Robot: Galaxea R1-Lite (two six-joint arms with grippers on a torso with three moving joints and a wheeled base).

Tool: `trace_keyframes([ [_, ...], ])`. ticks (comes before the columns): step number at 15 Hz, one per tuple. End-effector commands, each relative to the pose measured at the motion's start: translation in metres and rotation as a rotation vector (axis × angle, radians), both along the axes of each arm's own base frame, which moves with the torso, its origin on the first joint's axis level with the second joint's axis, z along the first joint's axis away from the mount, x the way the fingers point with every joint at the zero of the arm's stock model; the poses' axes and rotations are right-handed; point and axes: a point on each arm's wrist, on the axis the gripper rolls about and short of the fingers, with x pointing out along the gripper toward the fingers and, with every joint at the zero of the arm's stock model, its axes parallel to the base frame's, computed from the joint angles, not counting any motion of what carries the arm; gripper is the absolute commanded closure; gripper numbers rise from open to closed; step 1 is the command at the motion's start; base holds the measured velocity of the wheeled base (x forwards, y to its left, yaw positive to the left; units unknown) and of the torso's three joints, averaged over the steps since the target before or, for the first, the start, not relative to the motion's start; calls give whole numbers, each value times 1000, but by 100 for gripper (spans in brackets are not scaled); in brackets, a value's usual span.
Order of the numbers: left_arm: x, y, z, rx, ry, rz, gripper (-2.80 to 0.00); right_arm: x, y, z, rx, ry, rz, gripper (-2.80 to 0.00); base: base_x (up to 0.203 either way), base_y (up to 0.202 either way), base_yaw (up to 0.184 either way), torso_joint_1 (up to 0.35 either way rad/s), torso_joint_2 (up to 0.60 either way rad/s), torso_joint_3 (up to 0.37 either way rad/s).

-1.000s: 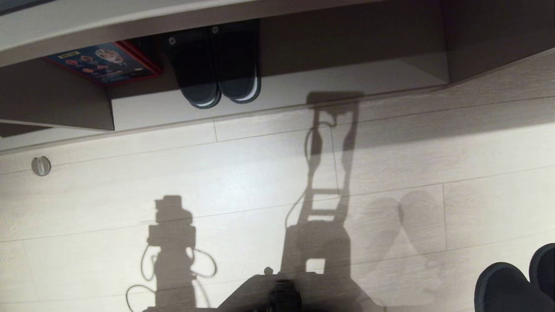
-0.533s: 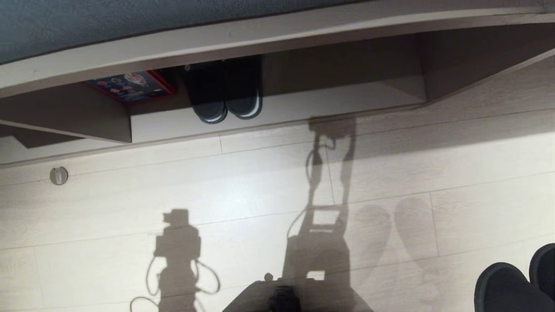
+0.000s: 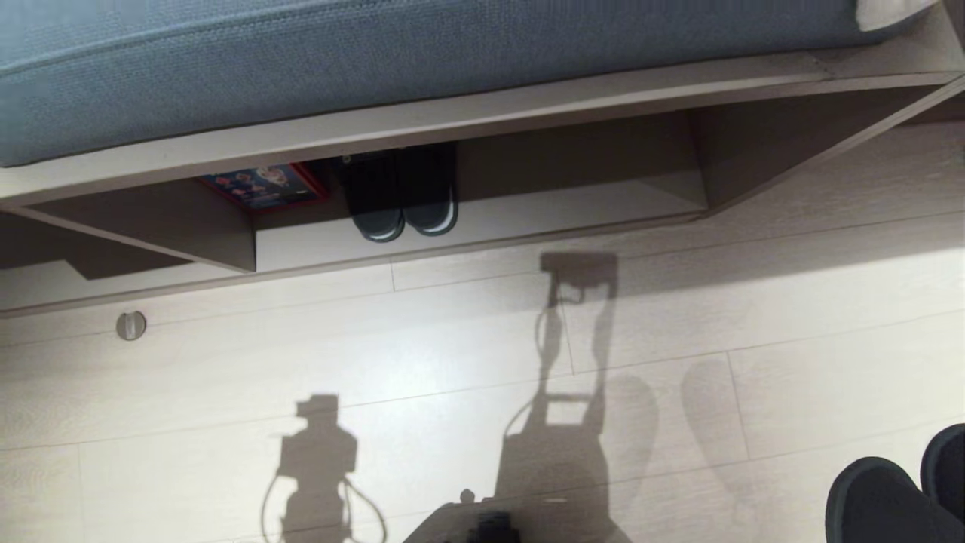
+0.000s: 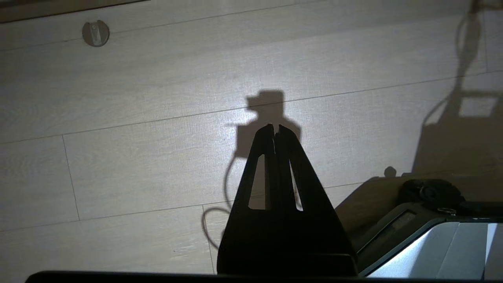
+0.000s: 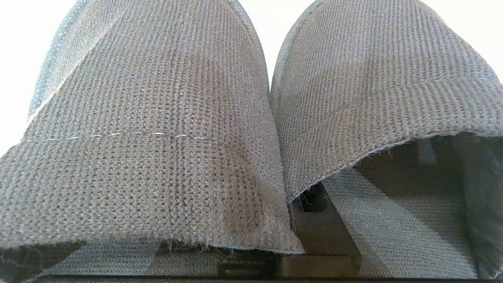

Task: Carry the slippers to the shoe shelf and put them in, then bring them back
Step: Place the slippers on the floor

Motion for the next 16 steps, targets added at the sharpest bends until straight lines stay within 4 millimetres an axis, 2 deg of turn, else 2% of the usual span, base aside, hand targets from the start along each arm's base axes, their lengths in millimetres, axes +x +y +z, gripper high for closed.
trace_keyframes([
  [1,0,0,0,0,1,2,0,0,0,0,-1,0,2,0,0,0,0,2,2,207],
  [16,0,0,0,-3,1,2,0,0,0,-1,53,3,-8,0,0,0,0,3,2,202],
])
